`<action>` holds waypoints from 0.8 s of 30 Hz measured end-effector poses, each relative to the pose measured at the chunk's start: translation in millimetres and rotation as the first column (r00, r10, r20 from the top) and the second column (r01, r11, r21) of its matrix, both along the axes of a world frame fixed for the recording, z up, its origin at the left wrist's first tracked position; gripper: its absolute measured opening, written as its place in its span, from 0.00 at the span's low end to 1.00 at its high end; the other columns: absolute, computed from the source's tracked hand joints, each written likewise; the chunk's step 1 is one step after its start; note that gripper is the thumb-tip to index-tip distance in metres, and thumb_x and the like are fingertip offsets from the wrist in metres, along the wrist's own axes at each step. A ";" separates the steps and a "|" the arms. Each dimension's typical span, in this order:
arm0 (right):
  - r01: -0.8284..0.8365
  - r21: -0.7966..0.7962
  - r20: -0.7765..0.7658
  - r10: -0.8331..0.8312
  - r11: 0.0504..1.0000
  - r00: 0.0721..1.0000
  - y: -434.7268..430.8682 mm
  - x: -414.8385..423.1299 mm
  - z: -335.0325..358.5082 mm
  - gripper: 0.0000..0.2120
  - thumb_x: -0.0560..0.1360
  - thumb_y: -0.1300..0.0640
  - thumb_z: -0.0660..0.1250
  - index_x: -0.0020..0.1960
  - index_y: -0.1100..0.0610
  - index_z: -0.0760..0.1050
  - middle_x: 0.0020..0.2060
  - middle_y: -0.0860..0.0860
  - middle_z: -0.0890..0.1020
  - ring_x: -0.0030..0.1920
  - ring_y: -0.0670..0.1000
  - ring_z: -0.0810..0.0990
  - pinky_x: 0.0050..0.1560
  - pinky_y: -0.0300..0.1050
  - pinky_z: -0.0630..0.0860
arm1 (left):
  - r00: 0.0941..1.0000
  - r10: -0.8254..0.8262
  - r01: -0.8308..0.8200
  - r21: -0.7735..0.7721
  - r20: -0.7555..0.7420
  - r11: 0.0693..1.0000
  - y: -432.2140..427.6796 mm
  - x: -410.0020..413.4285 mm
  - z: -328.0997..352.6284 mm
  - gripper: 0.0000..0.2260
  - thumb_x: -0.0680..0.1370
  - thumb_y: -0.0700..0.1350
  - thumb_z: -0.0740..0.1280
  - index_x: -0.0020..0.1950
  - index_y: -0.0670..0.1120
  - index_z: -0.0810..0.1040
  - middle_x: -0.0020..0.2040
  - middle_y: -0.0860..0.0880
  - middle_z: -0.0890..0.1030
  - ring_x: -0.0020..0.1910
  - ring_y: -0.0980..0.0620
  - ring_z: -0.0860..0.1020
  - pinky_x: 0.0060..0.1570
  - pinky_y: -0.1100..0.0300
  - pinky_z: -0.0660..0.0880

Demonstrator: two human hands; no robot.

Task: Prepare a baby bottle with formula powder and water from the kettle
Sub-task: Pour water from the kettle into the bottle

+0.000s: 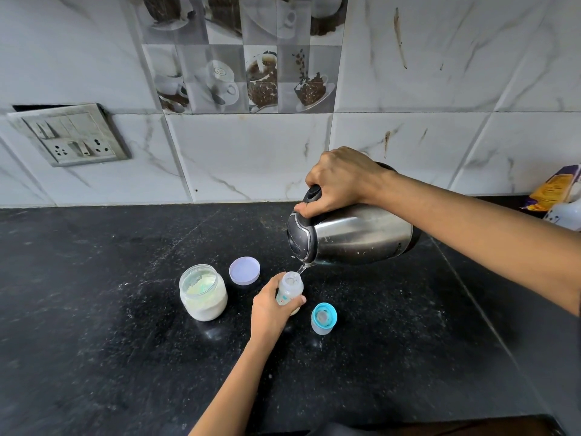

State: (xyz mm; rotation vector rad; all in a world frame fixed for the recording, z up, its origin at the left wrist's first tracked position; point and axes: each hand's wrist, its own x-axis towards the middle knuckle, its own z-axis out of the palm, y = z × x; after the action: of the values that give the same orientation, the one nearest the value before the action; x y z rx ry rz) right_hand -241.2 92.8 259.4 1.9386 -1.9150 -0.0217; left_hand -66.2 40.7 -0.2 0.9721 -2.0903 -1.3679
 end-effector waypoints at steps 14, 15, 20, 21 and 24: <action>0.008 0.013 0.037 -0.008 1.000 0.999 -2.8 1.4 -14.7 0.30 0.68 0.33 0.65 0.23 0.55 0.61 0.18 0.47 0.63 0.22 0.50 0.63 0.27 0.40 0.60 | 1.000 0.001 -0.001 -0.013 0.004 1.000 1.4 1.0 3.5 0.25 0.66 0.52 0.77 0.60 0.59 0.75 0.52 0.65 0.79 0.52 0.67 0.75 0.50 0.69 0.70; 0.007 0.007 0.040 -0.007 1.000 0.999 -2.6 1.1 -15.7 0.30 0.67 0.33 0.65 0.23 0.55 0.61 0.18 0.46 0.63 0.22 0.50 0.63 0.26 0.39 0.58 | 1.000 0.002 -0.002 -0.013 0.006 1.000 1.5 0.8 3.8 0.24 0.66 0.53 0.77 0.60 0.59 0.75 0.52 0.65 0.79 0.52 0.68 0.75 0.49 0.70 0.69; 0.021 -0.023 0.077 -0.019 1.000 0.997 -0.2 -2.8 -24.0 0.30 0.66 0.32 0.64 0.22 0.55 0.60 0.17 0.46 0.62 0.22 0.50 0.63 0.26 0.39 0.59 | 1.000 0.003 -0.002 -0.018 0.014 1.000 2.0 0.8 5.1 0.23 0.65 0.53 0.77 0.57 0.65 0.73 0.48 0.71 0.76 0.51 0.76 0.71 0.45 0.73 0.67; 0.031 -0.024 0.094 -0.029 0.999 0.995 0.7 -3.8 -25.8 0.30 0.66 0.32 0.63 0.22 0.56 0.61 0.17 0.47 0.62 0.22 0.51 0.64 0.26 0.40 0.62 | 1.000 0.002 -0.002 -0.019 0.014 1.000 1.9 0.8 4.9 0.23 0.65 0.53 0.77 0.57 0.65 0.73 0.48 0.71 0.76 0.51 0.77 0.71 0.45 0.73 0.67; 0.073 -0.047 0.157 -0.065 0.996 0.986 6.0 -7.0 -30.1 0.30 0.65 0.31 0.61 0.23 0.56 0.62 0.17 0.47 0.63 0.22 0.50 0.65 0.28 0.43 0.68 | 1.000 -0.001 0.001 -0.023 0.012 1.000 1.9 0.6 3.8 0.23 0.65 0.53 0.77 0.58 0.62 0.74 0.50 0.70 0.77 0.52 0.76 0.71 0.46 0.73 0.67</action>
State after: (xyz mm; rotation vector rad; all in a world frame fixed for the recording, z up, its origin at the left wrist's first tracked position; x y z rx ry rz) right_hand -248.2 98.8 229.3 1.8881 -2.0595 0.1627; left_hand -65.6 42.6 3.6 0.9722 -2.1112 -1.3387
